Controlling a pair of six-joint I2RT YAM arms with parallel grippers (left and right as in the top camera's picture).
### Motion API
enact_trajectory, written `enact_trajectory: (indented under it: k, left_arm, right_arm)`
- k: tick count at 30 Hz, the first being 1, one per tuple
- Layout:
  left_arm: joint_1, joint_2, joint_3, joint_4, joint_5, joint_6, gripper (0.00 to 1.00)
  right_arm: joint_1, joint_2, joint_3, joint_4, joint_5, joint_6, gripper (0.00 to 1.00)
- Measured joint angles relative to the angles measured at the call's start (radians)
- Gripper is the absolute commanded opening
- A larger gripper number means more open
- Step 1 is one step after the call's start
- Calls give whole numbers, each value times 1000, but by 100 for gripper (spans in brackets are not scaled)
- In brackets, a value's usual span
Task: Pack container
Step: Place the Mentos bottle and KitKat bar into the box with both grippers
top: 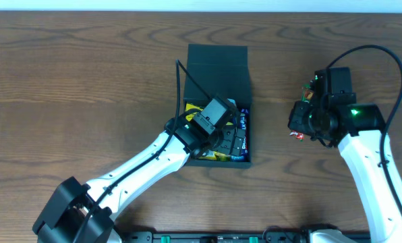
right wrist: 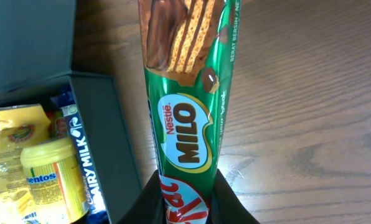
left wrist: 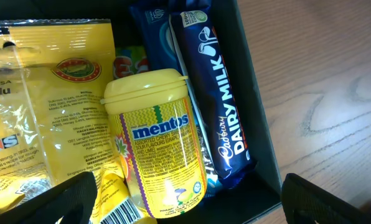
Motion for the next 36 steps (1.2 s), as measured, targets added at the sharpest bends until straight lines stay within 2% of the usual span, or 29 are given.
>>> enact_trajectory:
  k: [5,10,15,25,30,31,32,33,34,36]
  left_arm:
    - [42,-55,0,0,-24,5,95]
    - [158,-182,0,-2,-59,41,95]
    - [258,-224,0,-36,-69,61,95]
    - [284,-222,0,-58,-72,87,95]
    - [306,-222,0,-58,-68,90,95]
    - [310,-222,0,-58,-67,90,95]
    - [320,-222,0,-58,-61,90,95]
    - [328,-222,0,-58,-57,90,95]
    - [338,-222,0,-58,-53,90,95]
    - [350,-222,0,-58,-48,90,95]
  right_arm:
    - [24,0,0,0,-46,-6,6]
    - [145,0,0,30,-76,-9,7]
    - [255,21,0,62,-90,-5,7]
    - [383,209,0,101,-101,30,2]
    - [393,226,0,106,-100,46,5]
    - [393,226,0,106,-99,50,9]
    - [393,226,0,106,-99,51,17]
    - [393,226,0,106,-99,53,34]
    - [393,226,0,106,-99,57,54]
    - [393,226,0,106,-97,60,70]
